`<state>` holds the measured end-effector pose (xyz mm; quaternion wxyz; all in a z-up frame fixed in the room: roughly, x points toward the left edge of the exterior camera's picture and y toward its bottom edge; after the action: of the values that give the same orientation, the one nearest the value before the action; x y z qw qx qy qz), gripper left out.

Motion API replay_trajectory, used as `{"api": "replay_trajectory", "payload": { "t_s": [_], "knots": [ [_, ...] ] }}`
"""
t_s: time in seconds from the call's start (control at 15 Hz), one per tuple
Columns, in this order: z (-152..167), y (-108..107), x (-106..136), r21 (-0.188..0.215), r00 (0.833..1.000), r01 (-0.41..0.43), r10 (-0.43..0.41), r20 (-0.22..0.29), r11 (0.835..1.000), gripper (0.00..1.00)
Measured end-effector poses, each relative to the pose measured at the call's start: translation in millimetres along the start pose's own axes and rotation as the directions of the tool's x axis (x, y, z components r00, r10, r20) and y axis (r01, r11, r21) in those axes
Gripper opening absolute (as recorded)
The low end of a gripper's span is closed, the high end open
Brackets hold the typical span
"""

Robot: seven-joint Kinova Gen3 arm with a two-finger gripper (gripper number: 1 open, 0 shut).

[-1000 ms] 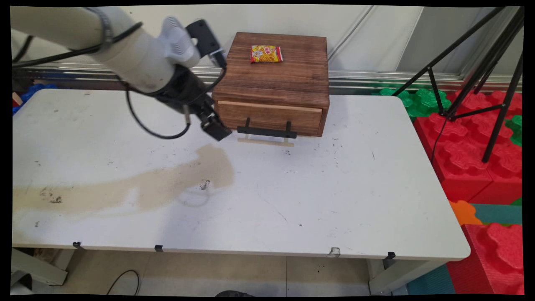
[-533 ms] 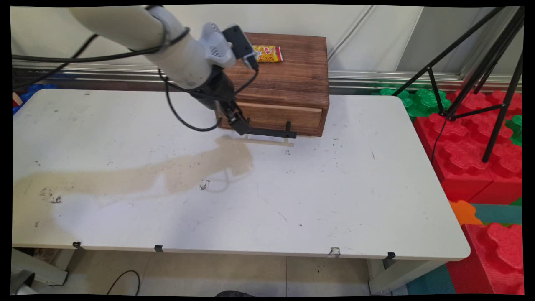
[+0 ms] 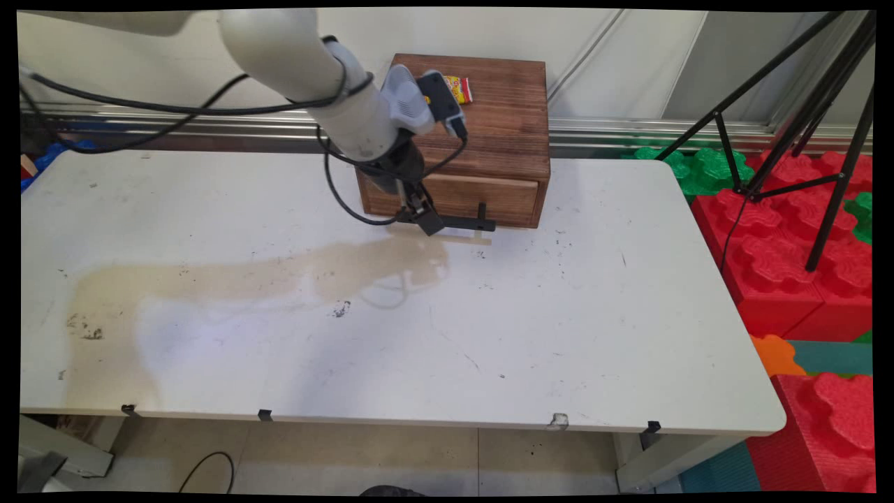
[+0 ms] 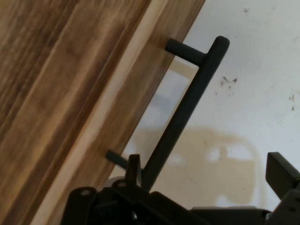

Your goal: Open the drawer

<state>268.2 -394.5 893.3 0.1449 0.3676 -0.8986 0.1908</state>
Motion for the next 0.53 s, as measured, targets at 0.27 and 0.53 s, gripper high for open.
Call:
{"api": "replay_trajectory", "payload": {
  "t_s": [0.27,0.53],
  "knots": [
    [35.9,-3.0,11.0,-0.024,0.999,-0.035,0.036,0.015,0.999,1.0],
    [67.1,-4.4,18.8,-0.044,0.997,-0.068,0.07,0.027,0.997,1.0]
  ]
}}
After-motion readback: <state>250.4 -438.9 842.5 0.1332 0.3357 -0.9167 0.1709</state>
